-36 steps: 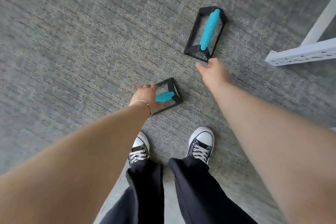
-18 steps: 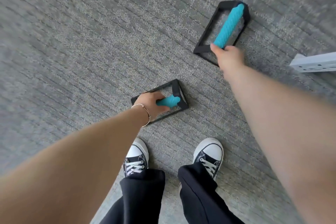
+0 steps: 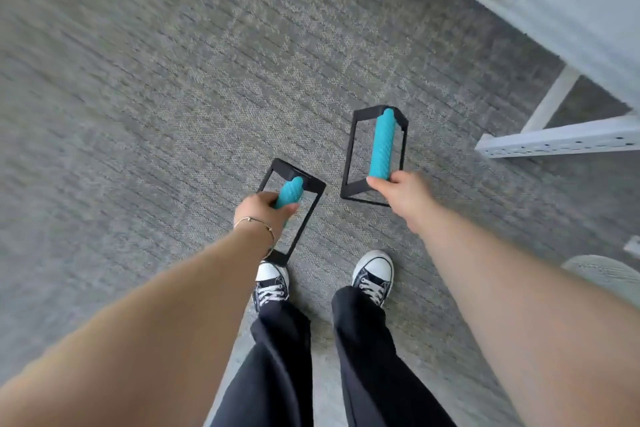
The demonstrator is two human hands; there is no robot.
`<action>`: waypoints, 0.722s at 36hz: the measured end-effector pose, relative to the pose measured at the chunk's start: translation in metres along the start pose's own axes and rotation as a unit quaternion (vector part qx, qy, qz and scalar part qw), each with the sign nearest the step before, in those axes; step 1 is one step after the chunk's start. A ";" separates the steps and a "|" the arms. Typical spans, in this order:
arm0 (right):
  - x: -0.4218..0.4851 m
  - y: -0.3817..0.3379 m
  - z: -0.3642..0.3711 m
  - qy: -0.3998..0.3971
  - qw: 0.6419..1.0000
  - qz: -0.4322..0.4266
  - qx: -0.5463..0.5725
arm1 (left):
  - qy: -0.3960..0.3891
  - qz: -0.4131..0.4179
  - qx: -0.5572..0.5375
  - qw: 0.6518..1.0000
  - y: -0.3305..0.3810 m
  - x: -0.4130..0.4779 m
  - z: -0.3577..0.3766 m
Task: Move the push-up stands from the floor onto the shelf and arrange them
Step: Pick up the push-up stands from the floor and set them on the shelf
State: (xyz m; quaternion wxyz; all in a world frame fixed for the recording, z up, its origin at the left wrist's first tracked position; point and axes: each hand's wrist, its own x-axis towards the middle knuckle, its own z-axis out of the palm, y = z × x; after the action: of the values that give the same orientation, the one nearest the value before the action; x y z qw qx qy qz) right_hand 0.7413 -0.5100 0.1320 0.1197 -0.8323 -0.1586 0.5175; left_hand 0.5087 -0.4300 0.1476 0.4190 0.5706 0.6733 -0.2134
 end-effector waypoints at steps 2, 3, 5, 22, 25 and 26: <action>-0.040 -0.012 -0.013 -0.010 1.000 0.001 0.003 | 0.012 -0.016 -0.040 0.999 0.007 -0.028 -0.025; -0.060 -0.020 -0.019 -0.018 1.000 0.001 0.006 | 0.016 -0.025 -0.064 0.998 0.011 -0.043 -0.038; -0.104 -0.037 -0.033 -0.033 0.999 -0.005 0.004 | 0.025 -0.030 -0.094 0.995 0.018 -0.074 -0.065; -0.409 -0.183 -0.136 -0.010 0.991 -0.123 0.054 | 0.120 0.065 -0.212 0.968 0.080 -0.329 -0.302; -0.442 -0.210 -0.159 0.005 0.987 -0.149 0.061 | 0.140 0.088 -0.215 0.962 0.096 -0.357 -0.339; -0.453 -0.219 -0.167 0.011 0.985 -0.158 0.064 | 0.148 0.093 -0.221 0.960 0.102 -0.367 -0.352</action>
State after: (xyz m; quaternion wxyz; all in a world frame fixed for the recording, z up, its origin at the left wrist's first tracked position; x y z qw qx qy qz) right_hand 0.6731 -0.4895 0.6577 0.2546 -0.7932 -0.2531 0.4918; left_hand 0.4915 -0.3501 0.6599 0.4484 0.5492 0.7020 0.0670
